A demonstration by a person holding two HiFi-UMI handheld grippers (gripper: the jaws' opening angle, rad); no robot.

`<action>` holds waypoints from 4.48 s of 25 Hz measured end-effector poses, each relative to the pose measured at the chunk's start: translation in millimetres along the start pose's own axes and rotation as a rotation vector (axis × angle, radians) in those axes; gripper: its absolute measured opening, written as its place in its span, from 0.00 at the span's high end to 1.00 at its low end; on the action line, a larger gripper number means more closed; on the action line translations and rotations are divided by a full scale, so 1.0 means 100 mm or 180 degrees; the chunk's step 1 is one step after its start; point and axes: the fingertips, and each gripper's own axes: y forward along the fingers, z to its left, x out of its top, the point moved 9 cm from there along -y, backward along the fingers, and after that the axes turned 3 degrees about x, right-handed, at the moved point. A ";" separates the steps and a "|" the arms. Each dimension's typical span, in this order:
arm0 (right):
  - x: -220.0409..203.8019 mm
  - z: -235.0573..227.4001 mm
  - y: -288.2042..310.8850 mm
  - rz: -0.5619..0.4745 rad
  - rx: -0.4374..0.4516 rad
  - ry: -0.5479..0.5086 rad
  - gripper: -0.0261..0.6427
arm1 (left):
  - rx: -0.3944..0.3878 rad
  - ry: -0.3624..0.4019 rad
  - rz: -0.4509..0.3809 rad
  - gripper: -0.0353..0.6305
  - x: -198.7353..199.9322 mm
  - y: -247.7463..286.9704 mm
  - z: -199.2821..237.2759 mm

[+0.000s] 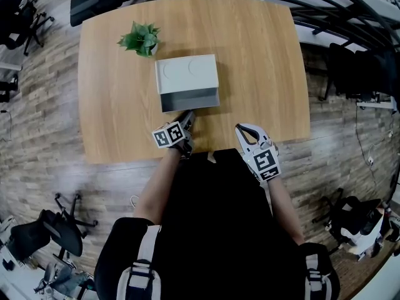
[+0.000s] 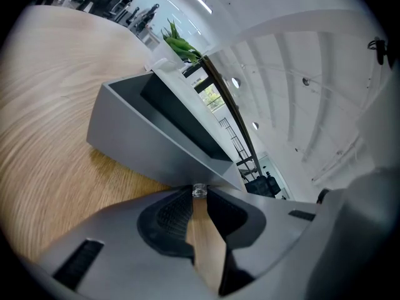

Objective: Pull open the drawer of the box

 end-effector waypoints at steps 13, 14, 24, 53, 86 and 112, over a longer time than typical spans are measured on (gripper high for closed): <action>-0.01 0.05 0.04 -0.0004 0.0051 0.0000 0.92 | -0.0020 0.0012 0.0071 0.82 -0.08 -0.03 0.02; -0.01 0.06 0.04 -0.0004 0.0055 -0.0003 0.92 | -0.0031 0.0004 0.0078 0.82 -0.08 -0.04 0.01; -0.01 0.08 0.07 0.0002 0.0071 -0.0016 0.92 | 0.0005 -0.0023 0.0114 0.82 -0.16 -0.08 0.07; -0.04 0.10 -0.06 -0.0055 0.0142 -0.0122 0.92 | -0.0043 -0.0146 0.0192 0.82 -0.34 -0.19 -0.03; -0.04 -0.42 -0.34 -0.0414 0.0829 -0.0471 0.92 | 0.0797 0.1420 -0.1183 0.90 -0.31 -1.17 -1.42; -0.26 -0.84 -0.60 -0.0473 0.1134 -0.1005 0.92 | 0.0837 0.2960 -0.0969 0.90 -0.59 -1.02 -2.70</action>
